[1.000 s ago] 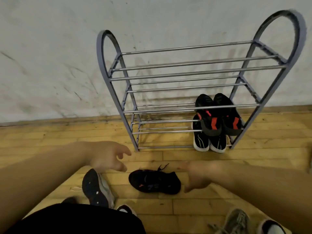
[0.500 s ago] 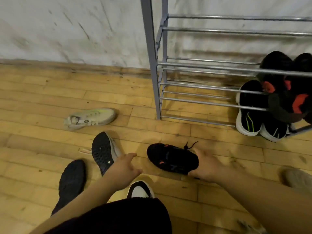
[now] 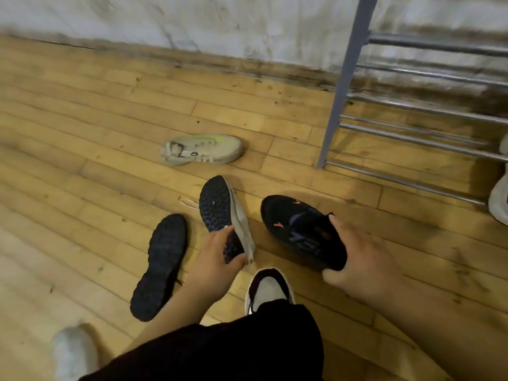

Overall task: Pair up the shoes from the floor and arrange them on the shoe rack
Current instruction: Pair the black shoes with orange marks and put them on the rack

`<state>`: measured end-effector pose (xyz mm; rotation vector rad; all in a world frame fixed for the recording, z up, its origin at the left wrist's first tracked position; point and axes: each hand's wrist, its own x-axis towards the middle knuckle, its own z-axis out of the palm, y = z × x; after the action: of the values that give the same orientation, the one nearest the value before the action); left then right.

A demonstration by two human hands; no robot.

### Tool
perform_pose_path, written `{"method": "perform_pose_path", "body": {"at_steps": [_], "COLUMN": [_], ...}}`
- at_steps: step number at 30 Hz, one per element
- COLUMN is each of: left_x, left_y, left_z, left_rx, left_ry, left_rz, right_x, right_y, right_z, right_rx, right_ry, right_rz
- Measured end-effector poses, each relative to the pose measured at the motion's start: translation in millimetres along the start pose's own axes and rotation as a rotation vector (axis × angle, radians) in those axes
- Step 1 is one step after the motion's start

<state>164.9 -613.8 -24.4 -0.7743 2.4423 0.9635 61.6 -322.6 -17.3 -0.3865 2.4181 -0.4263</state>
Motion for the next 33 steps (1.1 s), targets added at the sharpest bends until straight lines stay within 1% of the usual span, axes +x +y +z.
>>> {"method": "perform_pose_path", "body": {"at_steps": [2, 4, 5, 7, 8, 10, 12, 13, 14, 16, 17, 18, 19, 21, 22, 23, 24, 25, 26, 27, 28, 29, 30, 31, 32, 33], "left_x": [-7, -12, -14, -20, -23, -28, -29, -30, -30, -31, -34, -37, -40, -44, -41, -35, -28, -21, -15, -9, -5, -3, 1, 5, 8, 10], "left_y": [-30, -62, -78, -102, -114, -132, -138, -131, -120, -93, -75, -56, -40, -10, -1, 6, 11, 12, 12, 10, 8, 6, 1, -3, -7, -11], "left_z": [-19, -34, -39, -43, -41, -36, -32, -32, -32, -35, -38, -42, -45, -52, -55, -56, -55, -53, -49, -41, -34, -28, -20, -11, -3, 4], "left_rx": [0.080, 0.185, 0.239, 0.307, 0.300, 0.274, 0.223, 0.137, -0.038, -0.503, -0.708, -0.844, -0.916, -1.078, -1.155, -1.222, -1.276, -1.286, -1.200, -1.026, -0.819, -0.640, -0.492, -0.376, -0.290, -0.224], "left_ry": [0.165, 0.273, 0.281, 0.206, 0.155, 0.115, 0.144, 0.176, 0.246, 0.437, 0.487, 0.490, 0.455, 0.306, 0.211, 0.130, 0.090, 0.101, 0.145, 0.222, 0.291, 0.322, 0.305, 0.252, 0.180, 0.119], "left_rz": [-0.098, -0.258, -0.351, -0.513, -0.554, -0.554, -0.533, -0.513, -0.469, -0.401, -0.360, -0.277, -0.170, 0.038, 0.079, 0.072, 0.014, -0.083, -0.182, -0.253, -0.285, -0.261, -0.186, -0.117, -0.096, -0.111], "right_x": [-1, 0, 1, 4, 5, 8, 10, 11, 12, 13, 14, 16, 18, 19, 20, 20, 20, 19, 19, 18, 18, 17, 17, 17, 17, 16], "right_y": [-30, -55, -65, -81, -87, -94, -94, -92, -89, -81, -77, -73, -70, -65, -64, -63, -61, -59, -57, -55, -52, -48, -45, -42, -40, -40], "right_z": [-5, -5, -3, 2, 4, 8, 11, 12, 13, 13, 13, 13, 13, 15, 17, 19, 21, 23, 25, 27, 29, 31, 33, 35, 36, 38], "right_rx": [0.141, 0.245, 0.289, 0.361, 0.387, 0.409, 0.396, 0.387, 0.382, 0.379, 0.377, 0.376, 0.379, 0.391, 0.395, 0.398, 0.400, 0.398, 0.392, 0.380, 0.364, 0.343, 0.322, 0.297, 0.275, 0.259], "right_ry": [0.016, 0.046, 0.050, 0.040, 0.029, 0.017, 0.010, 0.008, 0.011, 0.031, 0.043, 0.052, 0.059, 0.074, 0.083, 0.088, 0.092, 0.093, 0.094, 0.095, 0.096, 0.092, 0.086, 0.080, 0.077, 0.079], "right_rz": [-0.086, -0.149, -0.160, -0.166, -0.160, -0.149, -0.132, -0.118, -0.101, -0.069, -0.052, -0.033, -0.012, 0.028, 0.045, 0.065, 0.083, 0.098, 0.113, 0.130, 0.151, 0.176, 0.201, 0.217, 0.223, 0.225]}}
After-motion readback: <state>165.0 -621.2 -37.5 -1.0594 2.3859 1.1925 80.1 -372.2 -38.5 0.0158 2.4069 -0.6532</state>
